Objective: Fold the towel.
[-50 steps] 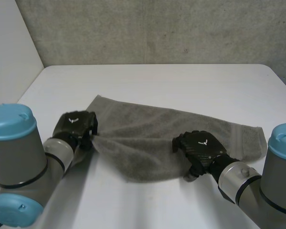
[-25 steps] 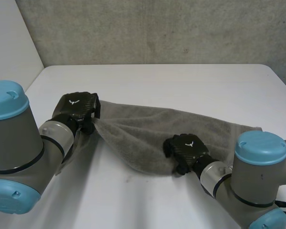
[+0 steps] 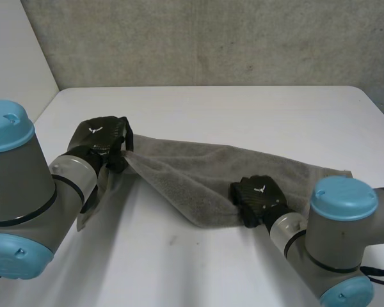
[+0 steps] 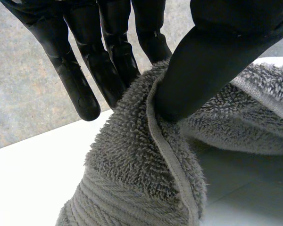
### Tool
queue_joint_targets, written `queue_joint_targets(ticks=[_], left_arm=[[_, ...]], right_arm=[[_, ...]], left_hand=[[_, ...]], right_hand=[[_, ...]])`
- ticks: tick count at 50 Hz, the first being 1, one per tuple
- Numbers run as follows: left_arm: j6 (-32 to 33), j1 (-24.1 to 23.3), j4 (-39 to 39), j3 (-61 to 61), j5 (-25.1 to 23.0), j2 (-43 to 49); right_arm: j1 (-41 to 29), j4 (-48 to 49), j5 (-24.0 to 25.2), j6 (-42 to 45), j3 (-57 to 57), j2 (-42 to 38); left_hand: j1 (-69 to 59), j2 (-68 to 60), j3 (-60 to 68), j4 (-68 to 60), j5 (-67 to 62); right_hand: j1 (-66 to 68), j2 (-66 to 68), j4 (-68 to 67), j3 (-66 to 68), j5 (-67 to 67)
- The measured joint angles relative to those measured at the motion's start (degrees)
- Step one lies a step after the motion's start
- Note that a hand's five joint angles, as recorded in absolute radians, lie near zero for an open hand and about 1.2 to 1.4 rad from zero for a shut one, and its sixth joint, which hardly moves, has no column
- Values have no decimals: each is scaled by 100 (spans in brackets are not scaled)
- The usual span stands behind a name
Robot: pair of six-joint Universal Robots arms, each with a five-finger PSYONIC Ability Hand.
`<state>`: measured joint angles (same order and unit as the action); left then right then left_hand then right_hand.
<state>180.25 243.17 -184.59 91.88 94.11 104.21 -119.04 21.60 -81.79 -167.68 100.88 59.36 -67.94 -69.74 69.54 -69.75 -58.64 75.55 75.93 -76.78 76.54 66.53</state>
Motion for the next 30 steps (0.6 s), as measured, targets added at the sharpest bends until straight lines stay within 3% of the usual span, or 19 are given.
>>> queue_joint_targets(ticks=[8,14,21,30], left_arm=[[8,23,245,-42,-6,-149],[18,1,491,-40,-13,-317],[54,-45,682,49,-39,-290],[90,-80,762,0,-215,354]], right_arm=[[286,-247,39,-4,-98,1370],[564,-1442,212,68,-596,2057],[732,-3073,510,700,-1249,2052],[865,-4074,547,1850,-1835,1307]], left_hand=[[0,0,0,0,0],[0,0,0,0,0],[0,0,1,0,0],[0,-1,10,-1,0]], right_hand=[[57,0,-19,14,23],[59,0,-19,14,24],[59,0,-19,14,24],[59,0,-19,14,24]])
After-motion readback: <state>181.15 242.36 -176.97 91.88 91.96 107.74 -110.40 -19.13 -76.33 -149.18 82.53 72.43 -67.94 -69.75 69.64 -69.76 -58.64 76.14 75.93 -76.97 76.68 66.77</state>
